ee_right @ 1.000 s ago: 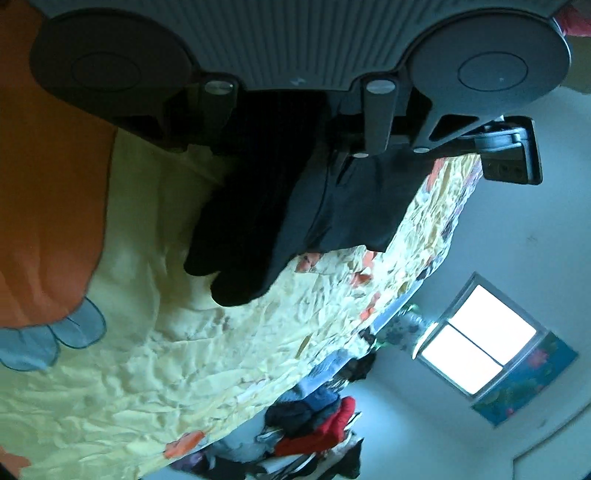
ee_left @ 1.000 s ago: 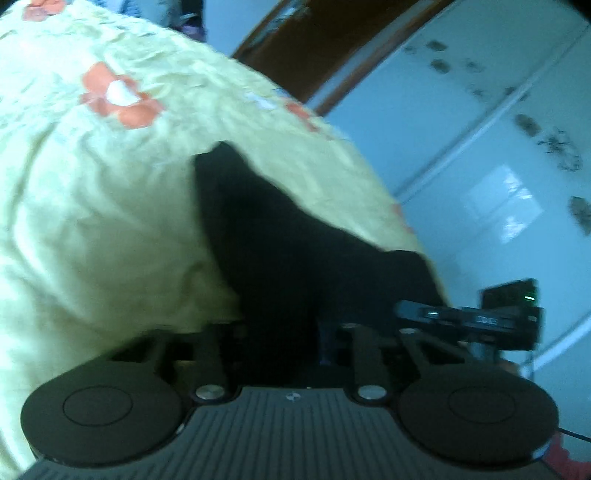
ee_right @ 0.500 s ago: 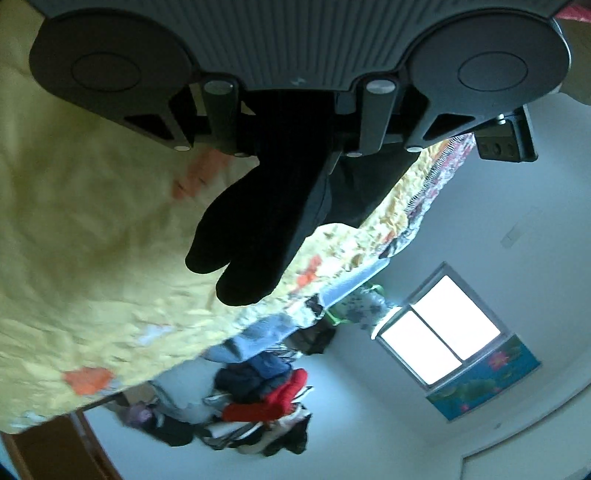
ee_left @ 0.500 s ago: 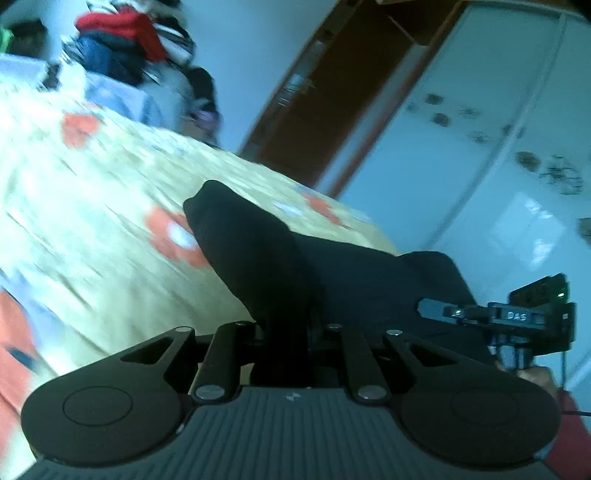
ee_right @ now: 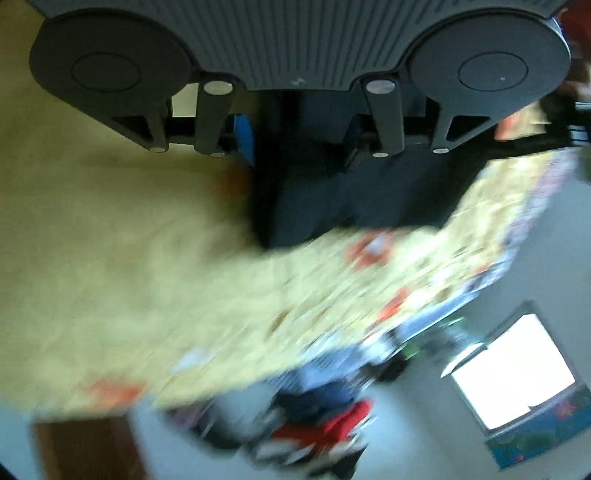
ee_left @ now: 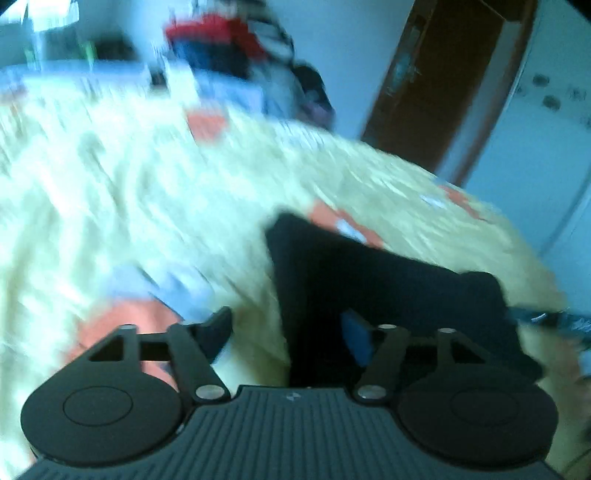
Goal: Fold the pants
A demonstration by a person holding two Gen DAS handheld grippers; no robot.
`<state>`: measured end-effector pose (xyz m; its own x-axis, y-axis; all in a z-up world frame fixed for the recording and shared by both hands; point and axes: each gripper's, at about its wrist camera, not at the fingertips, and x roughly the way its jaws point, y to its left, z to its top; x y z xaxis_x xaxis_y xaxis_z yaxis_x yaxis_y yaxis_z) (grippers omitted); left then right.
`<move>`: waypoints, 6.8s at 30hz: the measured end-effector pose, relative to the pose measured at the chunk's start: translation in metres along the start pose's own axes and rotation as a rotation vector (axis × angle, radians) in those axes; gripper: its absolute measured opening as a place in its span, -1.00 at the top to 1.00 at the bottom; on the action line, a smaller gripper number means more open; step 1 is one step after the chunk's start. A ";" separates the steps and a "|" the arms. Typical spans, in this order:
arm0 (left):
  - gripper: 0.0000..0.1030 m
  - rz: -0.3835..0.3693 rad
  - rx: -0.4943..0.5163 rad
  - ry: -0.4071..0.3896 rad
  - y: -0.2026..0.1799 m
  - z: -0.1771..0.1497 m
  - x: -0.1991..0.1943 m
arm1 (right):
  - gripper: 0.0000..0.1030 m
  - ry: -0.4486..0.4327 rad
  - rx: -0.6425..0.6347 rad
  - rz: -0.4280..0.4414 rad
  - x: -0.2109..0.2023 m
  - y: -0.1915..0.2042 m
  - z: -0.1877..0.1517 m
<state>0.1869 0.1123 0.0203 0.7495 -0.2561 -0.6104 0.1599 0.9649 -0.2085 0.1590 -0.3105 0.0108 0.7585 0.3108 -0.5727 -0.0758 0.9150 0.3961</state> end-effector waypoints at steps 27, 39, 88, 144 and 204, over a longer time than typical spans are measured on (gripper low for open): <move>-1.00 0.120 0.190 0.026 -0.074 -0.050 -0.031 | 0.06 0.004 -0.271 -0.016 -0.023 0.104 -0.064; -0.99 0.236 0.193 0.031 -0.090 -0.086 -0.061 | -0.30 0.053 -0.146 0.025 -0.057 0.111 -0.106; -0.99 0.287 0.047 -0.079 -0.061 -0.092 -0.093 | -0.66 -0.172 -0.152 -0.151 -0.083 0.093 -0.130; -0.72 0.140 0.134 -0.069 -0.061 -0.058 -0.035 | 0.02 -0.162 -0.339 -0.035 -0.043 0.085 -0.081; -0.97 0.216 0.215 0.064 -0.073 0.020 0.059 | 0.35 -0.019 -0.417 -0.156 0.057 0.073 0.000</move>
<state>0.2326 0.0278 0.0147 0.7398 -0.0408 -0.6716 0.1389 0.9859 0.0932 0.1970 -0.2263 0.0071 0.7928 0.1595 -0.5882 -0.2113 0.9772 -0.0198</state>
